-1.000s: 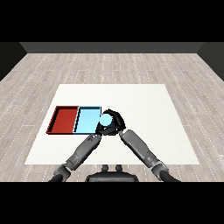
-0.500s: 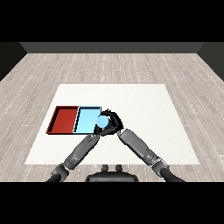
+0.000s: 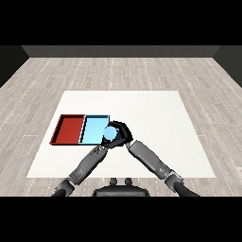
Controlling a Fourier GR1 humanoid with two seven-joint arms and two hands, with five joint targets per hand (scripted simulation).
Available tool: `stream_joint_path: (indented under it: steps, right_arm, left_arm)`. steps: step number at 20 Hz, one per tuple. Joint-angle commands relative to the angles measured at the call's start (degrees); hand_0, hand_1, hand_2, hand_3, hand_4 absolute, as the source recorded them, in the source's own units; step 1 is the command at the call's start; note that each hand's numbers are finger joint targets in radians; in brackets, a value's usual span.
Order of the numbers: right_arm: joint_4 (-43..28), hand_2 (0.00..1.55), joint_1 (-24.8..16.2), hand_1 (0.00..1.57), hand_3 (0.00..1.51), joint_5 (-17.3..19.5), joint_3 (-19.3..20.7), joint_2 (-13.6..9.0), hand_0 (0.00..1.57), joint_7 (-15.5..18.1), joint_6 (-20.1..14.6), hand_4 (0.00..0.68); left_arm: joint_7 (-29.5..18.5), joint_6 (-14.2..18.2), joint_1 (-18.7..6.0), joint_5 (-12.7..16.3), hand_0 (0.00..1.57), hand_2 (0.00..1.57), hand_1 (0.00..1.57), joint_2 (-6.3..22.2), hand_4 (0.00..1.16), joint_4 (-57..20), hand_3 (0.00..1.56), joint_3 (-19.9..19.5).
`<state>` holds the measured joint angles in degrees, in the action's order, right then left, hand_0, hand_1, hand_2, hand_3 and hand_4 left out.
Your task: Pick the blue can and put it in the blue box
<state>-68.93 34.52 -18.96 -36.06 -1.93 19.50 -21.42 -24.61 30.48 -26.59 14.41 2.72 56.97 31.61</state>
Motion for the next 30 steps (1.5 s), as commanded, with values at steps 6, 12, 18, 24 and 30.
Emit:
stream_joint_path:
  steps: [6, 12, 18, 24, 30]
  right_arm:
    - [0.6, 1.37, -1.9, 1.27, 1.33, -6.0, 3.7, 1.9, 1.27, 1.4, 4.6, 0.415]
    - [-2.6, 0.0, -3.3, 0.0, 0.0, -1.9, 4.7, 1.9, 0.0, -3.1, 3.9, 0.0]
    - [-0.7, 0.0, -5.0, 0.0, 0.0, -0.1, 7.9, 1.9, 0.0, -0.2, 8.1, 0.0]
    - [-6.5, 0.0, -8.1, 0.0, 0.0, -2.4, 6.8, 1.9, 0.0, -3.1, 5.5, 0.0]
    - [-13.0, 0.0, -10.6, 0.0, 0.0, 1.2, 12.0, 0.7, 0.0, -6.6, 9.7, 0.0]
  left_arm:
    - [-4.5, -5.6, 0.0, 5.4, 1.42, 1.35, 1.42, -2.7, 0.68, -3.6, 1.0, -2.6]
    - [0.3, -4.6, -0.8, 5.6, 1.57, 1.52, 1.57, -2.7, 1.1, -2.6, 1.45, -3.2]
    - [1.6, -5.1, 0.2, 2.4, 1.57, 1.55, 1.57, -2.7, 1.14, -1.0, 1.48, -4.4]
    - [4.5, -3.5, -1.2, -0.1, 1.57, 1.57, 1.57, -2.6, 1.13, 0.5, 1.5, -5.6]
    - [-0.9, -5.6, 2.2, -1.8, 1.57, 1.57, 1.57, -2.7, 1.13, -3.0, 1.5, -7.5]
